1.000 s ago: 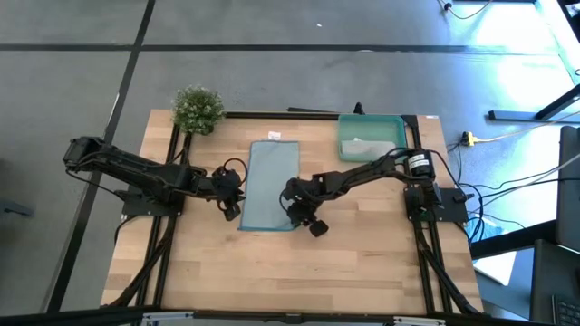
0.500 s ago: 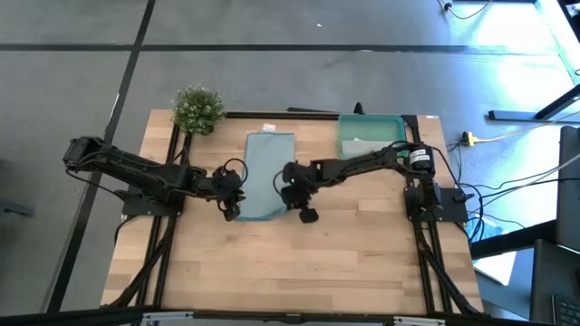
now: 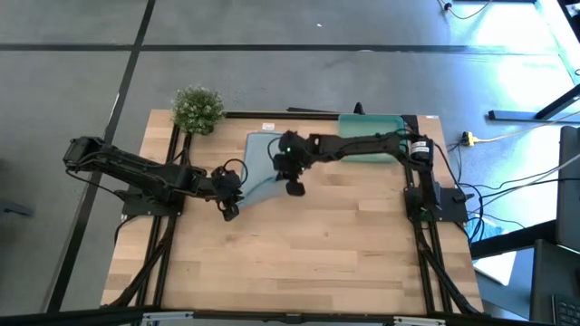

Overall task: Roll microfiber towels into tight, uniform cylinder then place into a basket
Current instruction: Roll the blue microfiber towel

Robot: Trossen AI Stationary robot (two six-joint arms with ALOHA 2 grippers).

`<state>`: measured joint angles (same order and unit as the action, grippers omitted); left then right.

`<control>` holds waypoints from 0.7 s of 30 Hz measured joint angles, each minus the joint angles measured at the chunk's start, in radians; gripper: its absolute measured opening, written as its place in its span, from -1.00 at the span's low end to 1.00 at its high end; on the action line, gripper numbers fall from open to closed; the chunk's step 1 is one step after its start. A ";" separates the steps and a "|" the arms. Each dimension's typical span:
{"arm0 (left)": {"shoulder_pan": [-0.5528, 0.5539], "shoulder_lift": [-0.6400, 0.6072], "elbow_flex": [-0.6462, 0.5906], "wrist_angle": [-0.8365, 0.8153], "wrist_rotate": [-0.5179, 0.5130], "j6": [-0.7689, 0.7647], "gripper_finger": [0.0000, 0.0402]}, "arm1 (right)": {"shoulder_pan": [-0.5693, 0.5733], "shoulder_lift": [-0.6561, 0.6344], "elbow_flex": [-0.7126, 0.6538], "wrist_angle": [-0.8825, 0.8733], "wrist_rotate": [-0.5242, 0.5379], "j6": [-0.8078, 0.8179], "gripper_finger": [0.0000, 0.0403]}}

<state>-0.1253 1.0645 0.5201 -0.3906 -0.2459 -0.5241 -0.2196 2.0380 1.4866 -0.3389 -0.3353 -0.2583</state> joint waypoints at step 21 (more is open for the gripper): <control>0.001 0.000 0.000 -0.032 0.000 -0.050 -0.57 | -0.164 -0.002 -0.004 -0.070 0.109 0.057 -1.00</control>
<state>-0.1246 1.0645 0.5201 -0.4229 -0.2459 -0.5740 -0.3836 2.0365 1.4826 -0.4085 -0.2258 -0.2010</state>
